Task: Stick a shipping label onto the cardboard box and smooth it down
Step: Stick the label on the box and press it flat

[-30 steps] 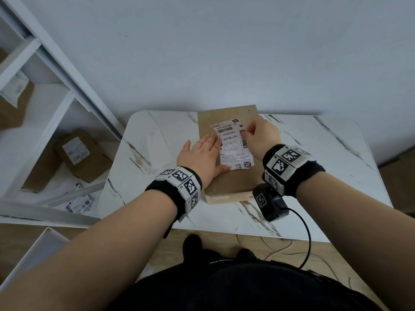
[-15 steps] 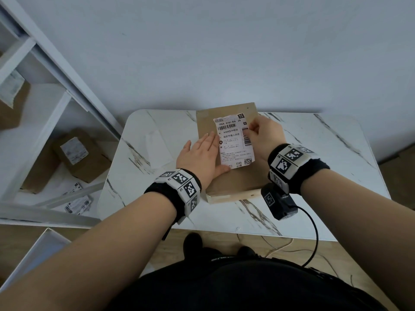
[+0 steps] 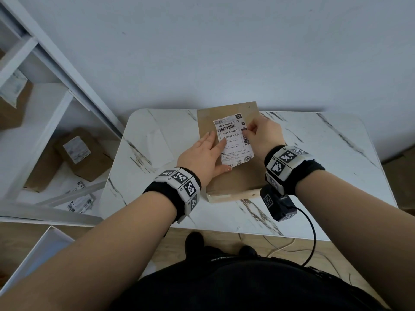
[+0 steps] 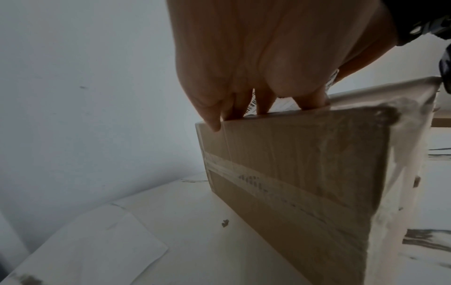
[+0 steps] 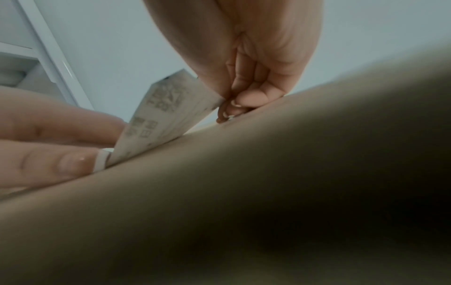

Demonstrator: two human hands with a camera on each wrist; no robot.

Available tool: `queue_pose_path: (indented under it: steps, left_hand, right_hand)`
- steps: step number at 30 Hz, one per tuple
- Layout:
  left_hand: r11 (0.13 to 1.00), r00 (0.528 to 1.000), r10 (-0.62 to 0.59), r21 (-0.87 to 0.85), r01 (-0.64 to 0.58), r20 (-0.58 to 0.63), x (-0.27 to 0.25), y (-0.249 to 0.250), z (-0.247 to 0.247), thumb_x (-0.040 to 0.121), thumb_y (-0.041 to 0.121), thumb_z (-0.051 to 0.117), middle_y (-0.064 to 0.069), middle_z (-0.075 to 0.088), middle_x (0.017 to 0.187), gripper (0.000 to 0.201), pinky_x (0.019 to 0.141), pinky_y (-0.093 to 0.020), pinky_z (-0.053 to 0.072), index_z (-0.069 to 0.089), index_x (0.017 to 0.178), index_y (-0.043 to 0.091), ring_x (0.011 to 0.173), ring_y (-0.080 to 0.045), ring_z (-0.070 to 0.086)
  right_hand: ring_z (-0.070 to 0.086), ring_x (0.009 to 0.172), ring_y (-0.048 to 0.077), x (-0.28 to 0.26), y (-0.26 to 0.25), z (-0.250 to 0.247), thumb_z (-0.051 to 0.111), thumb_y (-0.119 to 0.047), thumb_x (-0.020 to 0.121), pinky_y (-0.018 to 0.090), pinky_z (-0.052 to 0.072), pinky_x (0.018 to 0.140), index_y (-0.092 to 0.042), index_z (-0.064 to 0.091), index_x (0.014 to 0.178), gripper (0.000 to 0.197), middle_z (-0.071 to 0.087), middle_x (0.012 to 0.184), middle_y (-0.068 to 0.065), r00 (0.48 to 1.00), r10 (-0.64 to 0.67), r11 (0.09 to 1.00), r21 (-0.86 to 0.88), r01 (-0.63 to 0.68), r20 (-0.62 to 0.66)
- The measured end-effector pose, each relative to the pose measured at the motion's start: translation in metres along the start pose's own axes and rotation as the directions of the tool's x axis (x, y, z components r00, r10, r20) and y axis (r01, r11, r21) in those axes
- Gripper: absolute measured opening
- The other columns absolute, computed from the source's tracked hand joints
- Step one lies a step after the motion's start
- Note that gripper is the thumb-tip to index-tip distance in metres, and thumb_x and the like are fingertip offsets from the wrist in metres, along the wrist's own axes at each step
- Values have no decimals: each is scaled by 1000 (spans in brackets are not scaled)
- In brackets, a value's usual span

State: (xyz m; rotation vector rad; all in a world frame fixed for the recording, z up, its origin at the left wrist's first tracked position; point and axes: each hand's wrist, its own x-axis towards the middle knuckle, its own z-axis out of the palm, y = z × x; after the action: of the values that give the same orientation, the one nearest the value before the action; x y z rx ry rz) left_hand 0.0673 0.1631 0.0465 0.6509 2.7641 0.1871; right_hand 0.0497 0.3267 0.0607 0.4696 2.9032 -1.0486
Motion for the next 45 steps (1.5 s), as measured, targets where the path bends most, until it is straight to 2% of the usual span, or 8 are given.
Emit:
queue_pose_path:
  steps: [13, 18, 22, 26, 32, 37, 42, 45]
  left_hand:
    - [997, 999, -30, 67, 28, 29, 1, 4, -11, 91, 60, 32, -1, 6, 163, 69, 122, -37, 17, 18, 151, 28, 150, -20, 11]
    - [996, 999, -37, 83, 35, 18, 0, 7, -12, 93, 53, 36, -2, 10, 162, 63, 121, -39, 18, 22, 150, 29, 149, -21, 14]
    - [996, 999, -46, 75, 44, 22, 0, 7, -12, 93, 51, 39, -1, 10, 162, 64, 121, -41, 18, 22, 150, 28, 149, -20, 13]
    - [999, 999, -32, 41, 33, -17, 0, 4, -8, 90, 51, 44, 1, 14, 161, 62, 118, -45, 22, 27, 147, 33, 149, -20, 17]
    - [998, 998, -57, 17, 58, -32, 0, 3, -3, 90, 52, 44, 3, 15, 161, 63, 118, -47, 21, 26, 147, 34, 149, -19, 16]
    - [996, 997, -82, 26, 83, -15, -2, 5, -4, 91, 54, 41, 5, 10, 162, 64, 120, -47, 15, 23, 149, 33, 150, -16, 12]
    - [997, 997, -77, 21, 78, -13, -4, 3, -2, 88, 61, 37, 6, 7, 162, 69, 120, -48, 14, 20, 149, 34, 150, -13, 9]
    - [997, 997, -71, 32, 71, 3, -5, 3, -3, 86, 64, 37, 6, 5, 162, 73, 120, -48, 14, 19, 149, 33, 150, -14, 8]
  right_hand:
    - [62, 99, 23, -8, -3, -11, 75, -25, 75, 25, 40, 71, -7, 58, 108, 42, 68, 109, 8, 993, -56, 994, -89, 65, 100]
    - [59, 111, 22, -10, -11, -27, 72, -28, 79, 30, 46, 91, -9, 60, 120, 48, 66, 118, 7, 993, 7, 998, -62, 0, 115]
    - [61, 86, 17, -20, -22, -26, 60, -16, 86, 32, 54, 85, -8, 67, 103, 20, 64, 88, 0, 1000, -5, 981, 192, 5, -4]
    - [62, 71, 15, -37, -24, -2, 51, 0, 90, 28, 59, 76, 3, 65, 105, 20, 64, 83, 7, 957, 34, 826, 531, -189, 287]
    - [61, 72, 12, -38, -1, 6, 38, 12, 93, 10, 56, 62, 14, 57, 114, 28, 62, 80, 10, 915, 73, 657, 672, -343, 396]
    - [65, 54, 7, -34, 8, -3, 40, 12, 90, 11, 56, 57, 7, 66, 91, 27, 64, 73, 12, 914, 85, 761, 566, -317, 398]
    - [71, 79, 25, -40, 7, 2, 64, -1, 76, 30, 60, 80, -24, 68, 63, 27, 74, 80, 12, 937, 53, 890, 410, -201, 345]
    - [73, 87, 32, -44, 5, 3, 72, -4, 71, 41, 57, 89, -25, 68, 60, 24, 76, 88, 18, 941, 38, 916, 364, -167, 337]
